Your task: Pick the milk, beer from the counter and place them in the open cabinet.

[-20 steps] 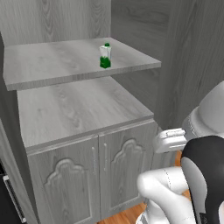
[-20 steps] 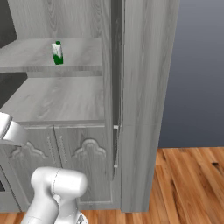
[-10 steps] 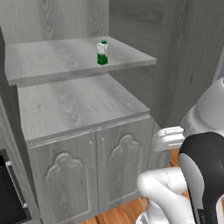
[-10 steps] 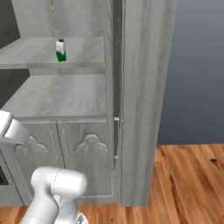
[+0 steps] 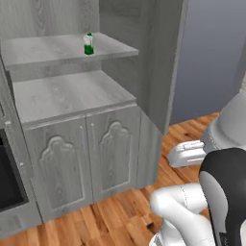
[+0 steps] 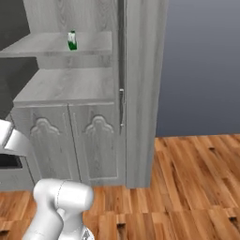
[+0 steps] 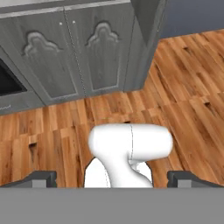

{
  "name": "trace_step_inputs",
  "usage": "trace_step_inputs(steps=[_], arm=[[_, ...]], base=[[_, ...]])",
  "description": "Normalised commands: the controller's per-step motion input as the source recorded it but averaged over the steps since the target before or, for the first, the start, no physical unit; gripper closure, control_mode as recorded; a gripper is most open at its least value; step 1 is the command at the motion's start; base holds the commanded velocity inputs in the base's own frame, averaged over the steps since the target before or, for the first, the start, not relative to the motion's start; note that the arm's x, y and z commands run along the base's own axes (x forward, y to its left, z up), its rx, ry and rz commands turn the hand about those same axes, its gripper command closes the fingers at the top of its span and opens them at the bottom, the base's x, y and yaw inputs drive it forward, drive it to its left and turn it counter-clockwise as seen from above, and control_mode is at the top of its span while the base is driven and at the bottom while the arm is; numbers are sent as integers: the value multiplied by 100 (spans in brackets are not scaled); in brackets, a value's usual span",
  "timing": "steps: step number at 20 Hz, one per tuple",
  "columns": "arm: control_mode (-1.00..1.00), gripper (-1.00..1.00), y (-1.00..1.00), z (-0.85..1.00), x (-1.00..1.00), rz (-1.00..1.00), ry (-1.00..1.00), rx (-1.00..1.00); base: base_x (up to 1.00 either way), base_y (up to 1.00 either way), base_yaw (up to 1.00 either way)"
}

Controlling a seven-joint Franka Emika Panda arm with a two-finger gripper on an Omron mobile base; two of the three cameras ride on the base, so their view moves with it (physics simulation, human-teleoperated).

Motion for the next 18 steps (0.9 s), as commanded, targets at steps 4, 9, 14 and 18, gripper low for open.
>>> trace_step_inputs(steps=[4,9,14,18], arm=[[100,-100,0,0,0,0,0,0],[100,-100,0,0,0,0,0,0],[100,-100,0,0,0,0,0,0],[100,-100,0,0,0,0,0,0]], base=[[-69,-22,-62],[-14,-23,-77],[-5,-22,-79],[-3,-33,-77]])
